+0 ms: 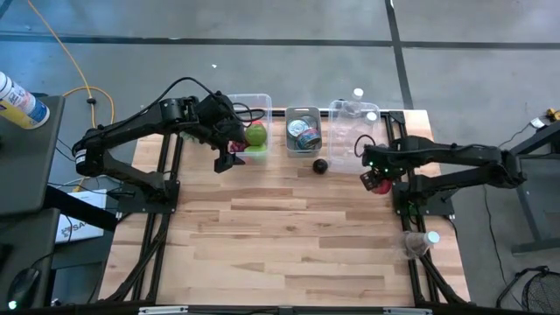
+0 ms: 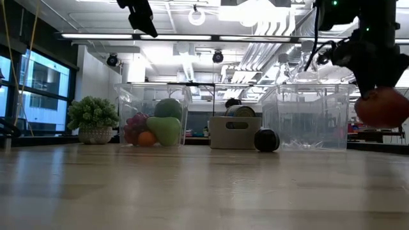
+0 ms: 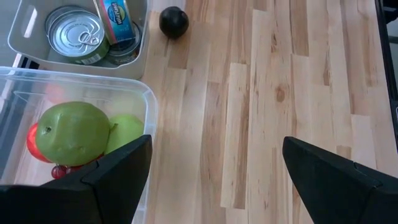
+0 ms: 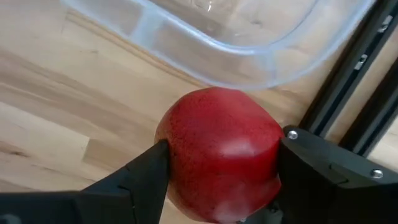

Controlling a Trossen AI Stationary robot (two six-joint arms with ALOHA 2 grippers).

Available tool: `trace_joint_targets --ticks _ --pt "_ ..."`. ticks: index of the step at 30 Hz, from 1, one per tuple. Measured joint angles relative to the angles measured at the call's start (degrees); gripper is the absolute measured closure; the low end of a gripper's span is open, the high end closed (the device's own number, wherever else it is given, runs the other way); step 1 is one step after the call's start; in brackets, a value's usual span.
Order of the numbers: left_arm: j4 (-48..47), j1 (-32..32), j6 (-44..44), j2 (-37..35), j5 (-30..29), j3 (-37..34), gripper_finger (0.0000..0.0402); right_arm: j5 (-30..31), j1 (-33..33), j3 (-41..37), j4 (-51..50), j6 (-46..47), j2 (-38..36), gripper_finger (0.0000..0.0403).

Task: Pick & Place Food Item
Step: Put the pomegranate into the left transparent bin

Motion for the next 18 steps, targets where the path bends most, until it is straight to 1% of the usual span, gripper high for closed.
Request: trace_joint_targets --ticks 6,10,14,16,18 --pt "0.0 0.0 -1.9 0.0 0.0 0.0 0.0051 1.9 2.3 4.3 -0.7 -1.3 -0.1 0.0161" --pt "0.0 0.0 -3.6 0.0 -0.1 0.0 0.0051 -1.8 4.9 8.3 -0.7 1.4 -0.1 0.0166" --pt "0.5 -0.1 -7.6 0.0 0.2 0.0 0.0051 -3.9 9.5 13.2 -0.3 5.5 -0.1 0.0170" --pt "0.8 -0.6 -9.3 0.0 2.0 0.0 0.0051 -3.2 11.9 15.4 0.8 6.8 -0.1 0.0169" --pt "2.5 -1.2 -8.9 0.0 4.0 0.0 0.0051 -0.9 14.1 17.1 3.6 7.2 -0.1 0.0168"
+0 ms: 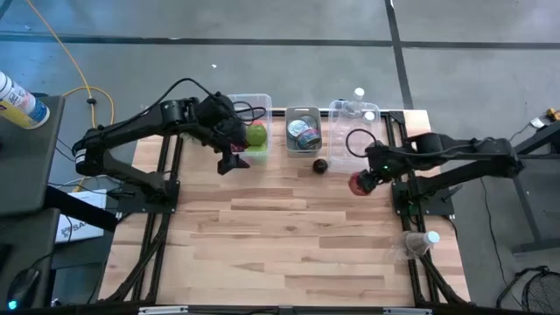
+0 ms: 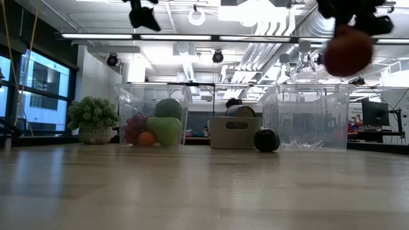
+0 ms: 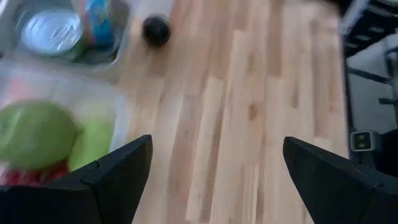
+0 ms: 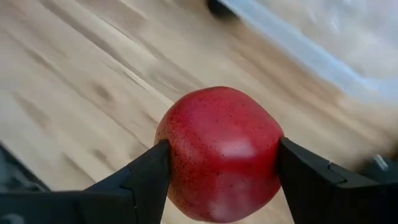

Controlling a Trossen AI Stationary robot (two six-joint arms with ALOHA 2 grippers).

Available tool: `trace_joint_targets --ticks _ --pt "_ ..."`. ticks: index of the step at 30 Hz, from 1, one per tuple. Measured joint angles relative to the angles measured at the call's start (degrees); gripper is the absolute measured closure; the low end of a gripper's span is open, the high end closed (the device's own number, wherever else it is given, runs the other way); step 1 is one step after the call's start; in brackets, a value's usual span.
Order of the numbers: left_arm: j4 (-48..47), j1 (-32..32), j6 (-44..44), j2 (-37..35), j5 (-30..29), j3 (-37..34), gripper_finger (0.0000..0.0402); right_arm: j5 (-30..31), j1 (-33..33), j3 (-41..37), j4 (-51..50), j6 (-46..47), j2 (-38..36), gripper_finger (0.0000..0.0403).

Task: Pick & Place Food Item
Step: Put the pomegranate into the left transparent bin

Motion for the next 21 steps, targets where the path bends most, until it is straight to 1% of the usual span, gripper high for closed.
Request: trace_joint_targets --ticks 2,4,7,9,11,15,18,21 --pt "2.4 -1.1 1.2 0.0 0.4 0.0 0.0051 3.2 1.8 1.4 3.9 -0.1 0.0 0.0169" --pt "6.8 -2.4 1.9 0.1 0.5 0.0 0.0051 6.9 3.1 2.5 8.8 -1.5 0.1 0.0171" --pt "15.8 -5.0 4.6 1.1 0.4 0.0 0.0051 11.2 2.5 3.7 18.1 -7.8 0.3 0.0171" --pt "22.1 -7.2 7.0 1.9 0.5 0.0 0.0051 11.8 0.7 4.2 25.7 -12.4 0.3 0.0170" --pt "27.3 -9.0 10.0 2.7 -0.6 0.0 0.0051 10.3 -1.4 4.5 33.3 -16.2 0.3 0.0171" --pt "34.6 -11.5 18.5 3.5 -9.4 0.0 0.0051 3.5 -3.8 4.5 44.0 -19.4 0.3 0.0173" --pt "38.3 -12.5 25.7 4.5 -14.5 0.0 0.0051 0.8 -4.1 4.5 47.4 -18.3 0.3 0.0171" --pt "40.3 -13.6 34.2 5.8 -15.6 0.0 0.0051 0.3 -3.1 4.5 48.6 -17.9 1.2 0.0171"
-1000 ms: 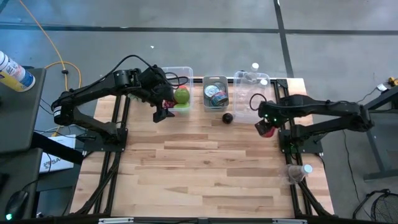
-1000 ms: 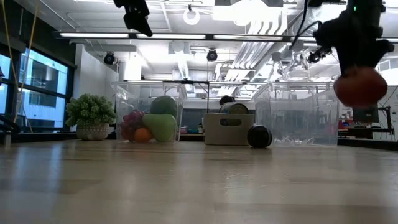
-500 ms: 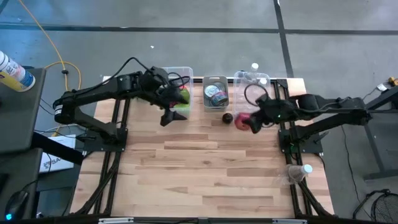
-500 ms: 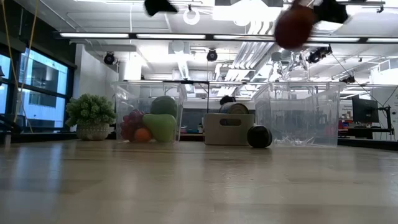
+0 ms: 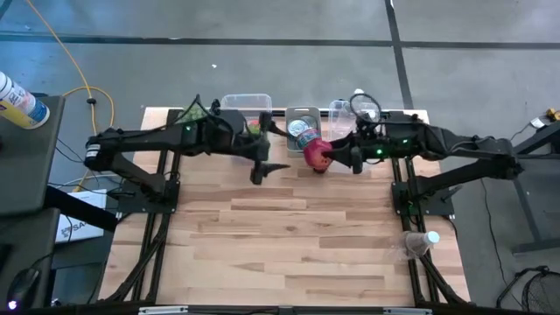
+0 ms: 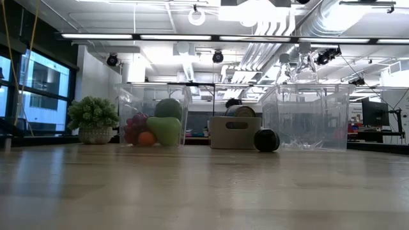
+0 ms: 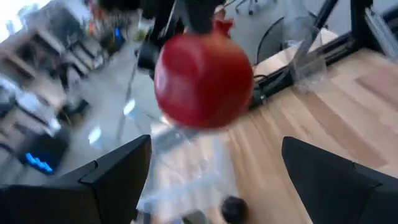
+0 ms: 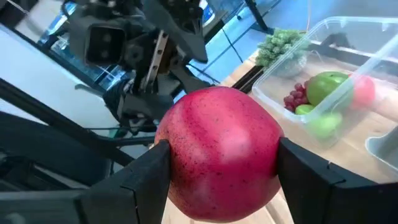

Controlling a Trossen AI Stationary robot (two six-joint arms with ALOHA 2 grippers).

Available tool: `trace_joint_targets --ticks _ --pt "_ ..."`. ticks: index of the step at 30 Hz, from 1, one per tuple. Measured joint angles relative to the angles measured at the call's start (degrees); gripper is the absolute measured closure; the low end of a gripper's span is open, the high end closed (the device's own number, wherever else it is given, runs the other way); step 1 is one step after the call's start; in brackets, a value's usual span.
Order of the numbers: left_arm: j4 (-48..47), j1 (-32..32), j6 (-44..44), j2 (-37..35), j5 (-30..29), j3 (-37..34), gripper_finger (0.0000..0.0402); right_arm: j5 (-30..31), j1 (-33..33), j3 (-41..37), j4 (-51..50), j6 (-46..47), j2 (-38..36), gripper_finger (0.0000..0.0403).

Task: Pick & Place Food Item
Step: Put the pomegranate into the left transparent bin

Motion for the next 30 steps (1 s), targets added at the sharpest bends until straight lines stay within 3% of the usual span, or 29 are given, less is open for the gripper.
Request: trace_joint_targets --ticks 8,19,30 --pt "-1.0 -3.0 2.5 2.3 -0.6 0.0 0.0051 -1.3 2.4 0.0 4.3 4.3 3.7 0.0170" --pt "-1.3 -5.1 6.2 1.8 -7.1 0.0 0.0051 -5.9 -1.0 0.0 7.7 5.7 6.4 0.0169" --pt "-1.2 -5.1 7.4 1.7 -7.5 0.0 0.0050 -11.6 -3.8 0.0 10.9 5.7 9.3 0.0168"
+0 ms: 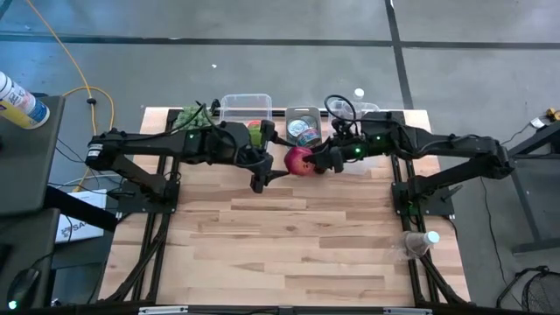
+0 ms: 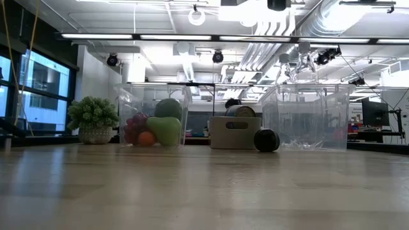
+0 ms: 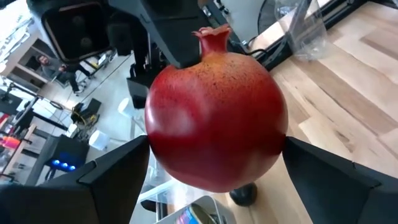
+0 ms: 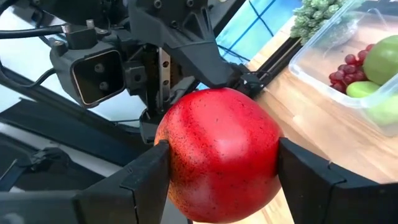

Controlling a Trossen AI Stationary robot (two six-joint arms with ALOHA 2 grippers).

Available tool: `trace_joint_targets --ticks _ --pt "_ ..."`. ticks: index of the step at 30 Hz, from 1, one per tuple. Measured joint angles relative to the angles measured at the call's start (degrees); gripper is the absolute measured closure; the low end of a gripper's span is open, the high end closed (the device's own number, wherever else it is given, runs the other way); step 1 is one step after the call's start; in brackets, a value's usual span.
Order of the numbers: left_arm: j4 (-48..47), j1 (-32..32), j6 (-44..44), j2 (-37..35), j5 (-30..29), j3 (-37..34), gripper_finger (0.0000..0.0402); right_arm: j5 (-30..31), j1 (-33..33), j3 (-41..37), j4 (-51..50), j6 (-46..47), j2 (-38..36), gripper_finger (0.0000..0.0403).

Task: Pick & Place Food Item
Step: Put the pomegranate into the left transparent bin

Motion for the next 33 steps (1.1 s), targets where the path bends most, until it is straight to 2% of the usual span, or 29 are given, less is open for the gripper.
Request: trace_joint_targets --ticks 6,10,13,20,23,33 --pt "1.0 0.3 0.9 -0.1 1.5 0.0 0.0046 -3.1 -1.4 0.0 0.9 -0.1 0.2 0.0168" --pt "2.6 1.6 1.8 0.4 4.9 0.0 0.0019 -3.0 -1.4 0.0 2.1 0.1 0.4 0.0168" --pt "3.2 3.4 1.9 1.4 11.3 0.0 0.0006 -3.7 -1.9 0.0 2.1 -0.1 0.6 0.0168" --pt "4.3 9.4 -9.7 3.5 22.9 0.1 0.0017 -4.0 -2.5 0.0 1.9 0.3 0.6 0.0167" --pt "4.9 10.4 -10.6 4.6 27.1 0.1 0.0017 -4.1 -2.8 0.0 1.6 0.0 0.8 0.0167" --pt "4.6 11.7 -11.1 4.6 27.0 0.0 0.0018 -7.2 -4.8 0.0 1.2 0.5 2.1 0.0167"
